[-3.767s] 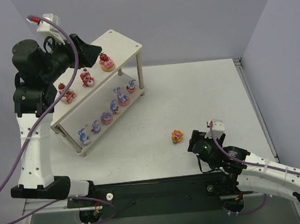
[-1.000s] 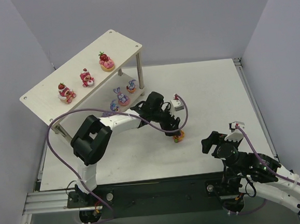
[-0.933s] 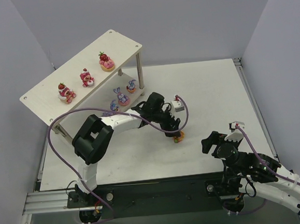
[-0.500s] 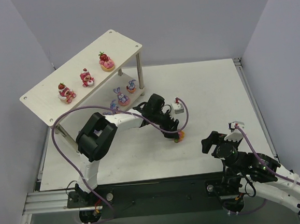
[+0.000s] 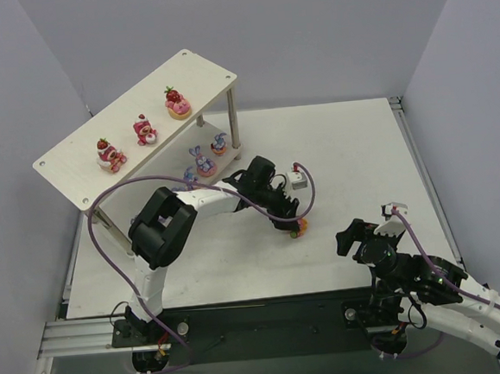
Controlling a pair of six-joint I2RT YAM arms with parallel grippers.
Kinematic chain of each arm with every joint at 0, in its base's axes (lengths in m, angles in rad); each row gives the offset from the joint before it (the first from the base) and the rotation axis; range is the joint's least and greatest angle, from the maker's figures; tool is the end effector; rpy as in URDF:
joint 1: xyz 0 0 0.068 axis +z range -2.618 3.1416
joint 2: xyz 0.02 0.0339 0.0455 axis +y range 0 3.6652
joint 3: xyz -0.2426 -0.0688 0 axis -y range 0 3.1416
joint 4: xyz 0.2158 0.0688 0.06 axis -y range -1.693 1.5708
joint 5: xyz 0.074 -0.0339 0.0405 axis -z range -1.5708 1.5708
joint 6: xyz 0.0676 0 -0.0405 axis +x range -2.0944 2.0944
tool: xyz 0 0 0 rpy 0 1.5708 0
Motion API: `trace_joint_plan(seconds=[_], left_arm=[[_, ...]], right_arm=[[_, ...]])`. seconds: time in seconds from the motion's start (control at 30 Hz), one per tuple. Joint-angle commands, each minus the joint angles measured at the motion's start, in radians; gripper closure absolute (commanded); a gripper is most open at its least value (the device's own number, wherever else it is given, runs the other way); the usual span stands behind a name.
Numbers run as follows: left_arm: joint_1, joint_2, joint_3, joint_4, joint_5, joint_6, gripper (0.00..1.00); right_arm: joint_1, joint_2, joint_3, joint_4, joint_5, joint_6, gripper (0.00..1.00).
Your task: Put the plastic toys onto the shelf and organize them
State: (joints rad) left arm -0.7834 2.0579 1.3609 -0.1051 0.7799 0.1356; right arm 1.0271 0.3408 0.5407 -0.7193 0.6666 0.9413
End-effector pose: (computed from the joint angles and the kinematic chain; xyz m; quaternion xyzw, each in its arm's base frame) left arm 0.2657 -0.3318 0.1476 0.5080 0.7053 -0.4445 0.2166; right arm 0.0882 0.0651 0.2331 0.1290 0.8237 0.2383 0.4982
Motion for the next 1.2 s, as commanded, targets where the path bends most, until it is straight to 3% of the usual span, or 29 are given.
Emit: trace_joint_plan(seconds=[0.0,0.2,0.4,0.43,0.57,0.87,1.03,1.17], left_arm=[[0.006,0.027,0.053,0.03,-0.001,-0.004,0.31],[0.007,0.034,0.058,0.038,-0.004,-0.016,0.38],[0.007,0.016,0.049,0.047,0.001,-0.027,0.73],[0.006,0.012,0.043,0.05,0.001,-0.034,0.84],[0.007,-0.004,0.04,0.081,-0.037,-0.088,1.0],[-0.002,-0.015,0.033,0.122,-0.149,-0.194,1.0],[-0.02,-0.027,0.02,0.137,-0.225,-0.229,0.85],[-0.027,-0.07,-0.017,0.179,-0.289,-0.275,0.8]], right_arm=[[-0.005,-0.003,0.007,-0.032,0.048,-0.007,0.23],[-0.005,-0.011,0.002,-0.038,0.051,-0.004,0.23],[-0.005,-0.011,0.001,-0.04,0.056,-0.002,0.23],[-0.005,-0.01,0.001,-0.04,0.057,0.001,0.23],[-0.005,-0.014,-0.001,-0.042,0.064,0.007,0.23],[-0.005,0.007,-0.004,-0.045,0.094,0.034,0.23],[-0.01,0.084,-0.012,-0.046,0.137,0.077,0.23],[-0.053,0.18,0.013,-0.052,0.16,0.096,0.23]])
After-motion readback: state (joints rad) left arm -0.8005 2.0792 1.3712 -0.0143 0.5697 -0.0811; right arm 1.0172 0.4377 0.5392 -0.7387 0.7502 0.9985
